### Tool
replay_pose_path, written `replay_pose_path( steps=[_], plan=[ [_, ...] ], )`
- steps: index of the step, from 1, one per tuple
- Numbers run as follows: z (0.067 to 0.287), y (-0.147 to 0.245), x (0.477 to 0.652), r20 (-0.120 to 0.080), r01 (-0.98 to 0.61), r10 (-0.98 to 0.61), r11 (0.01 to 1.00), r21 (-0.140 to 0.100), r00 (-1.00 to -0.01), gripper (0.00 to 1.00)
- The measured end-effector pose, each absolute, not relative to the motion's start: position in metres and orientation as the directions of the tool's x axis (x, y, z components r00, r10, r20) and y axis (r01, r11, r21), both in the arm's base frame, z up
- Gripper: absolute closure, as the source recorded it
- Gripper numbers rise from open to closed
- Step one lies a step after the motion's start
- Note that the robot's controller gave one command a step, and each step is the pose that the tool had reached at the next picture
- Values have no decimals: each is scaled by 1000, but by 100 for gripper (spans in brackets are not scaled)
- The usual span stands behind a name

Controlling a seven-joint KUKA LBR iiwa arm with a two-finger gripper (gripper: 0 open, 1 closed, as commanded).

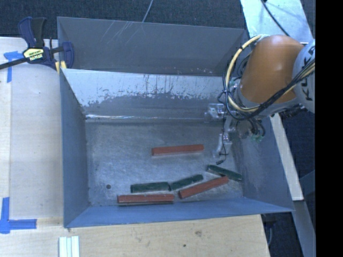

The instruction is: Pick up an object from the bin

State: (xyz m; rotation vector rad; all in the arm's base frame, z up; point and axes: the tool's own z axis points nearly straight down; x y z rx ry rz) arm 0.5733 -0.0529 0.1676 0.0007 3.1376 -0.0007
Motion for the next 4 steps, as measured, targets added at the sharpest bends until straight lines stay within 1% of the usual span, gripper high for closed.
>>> replay_pose_path(
  steps=[1,2,3,4],
  plan=[
    [128,-62,554,-12,-209,-209,978,-3,-978,0],
    [111,-68,520,2,-304,-304,953,2,-953,0],
    [113,-67,488,1,-206,-206,979,1,-979,0],
    [76,-59,488,-4,-355,-355,935,-2,-935,0]
  ],
)
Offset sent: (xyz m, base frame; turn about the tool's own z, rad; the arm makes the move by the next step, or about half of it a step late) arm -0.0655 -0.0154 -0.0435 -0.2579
